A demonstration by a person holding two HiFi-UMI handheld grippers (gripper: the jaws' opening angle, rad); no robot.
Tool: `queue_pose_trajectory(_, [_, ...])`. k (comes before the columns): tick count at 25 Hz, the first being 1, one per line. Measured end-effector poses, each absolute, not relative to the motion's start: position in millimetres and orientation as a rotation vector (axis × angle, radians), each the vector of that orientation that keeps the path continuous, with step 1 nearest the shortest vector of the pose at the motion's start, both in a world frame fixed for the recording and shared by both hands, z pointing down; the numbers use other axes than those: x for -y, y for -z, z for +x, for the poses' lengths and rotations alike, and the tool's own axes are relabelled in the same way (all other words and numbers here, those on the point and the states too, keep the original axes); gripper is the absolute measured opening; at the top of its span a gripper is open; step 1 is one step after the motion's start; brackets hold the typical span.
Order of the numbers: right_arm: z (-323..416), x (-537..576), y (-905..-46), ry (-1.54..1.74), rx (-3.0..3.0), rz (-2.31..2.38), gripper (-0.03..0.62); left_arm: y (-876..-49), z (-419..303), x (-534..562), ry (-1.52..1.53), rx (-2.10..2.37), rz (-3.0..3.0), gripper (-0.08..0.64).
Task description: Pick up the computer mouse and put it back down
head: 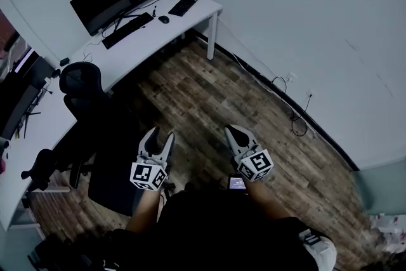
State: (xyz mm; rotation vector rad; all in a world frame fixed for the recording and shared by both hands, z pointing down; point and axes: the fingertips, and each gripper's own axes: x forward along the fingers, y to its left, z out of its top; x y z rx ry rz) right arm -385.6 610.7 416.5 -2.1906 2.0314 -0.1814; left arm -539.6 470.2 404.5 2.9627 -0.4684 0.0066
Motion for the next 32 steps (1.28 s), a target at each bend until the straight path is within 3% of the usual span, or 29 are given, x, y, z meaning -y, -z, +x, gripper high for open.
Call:
queue_pose_trajectory(19, [-322,-648,-437,0.245,-1.970,-2.164,0.011,-428,-504,-491,-0.022,0.558,2.892,0.199])
queue_pose_trajectory(32, [-229,-546,-437,0.218,-1.986,-2.187,0.011,-429,-411,-381,0.038,0.580,2.887,0.199])
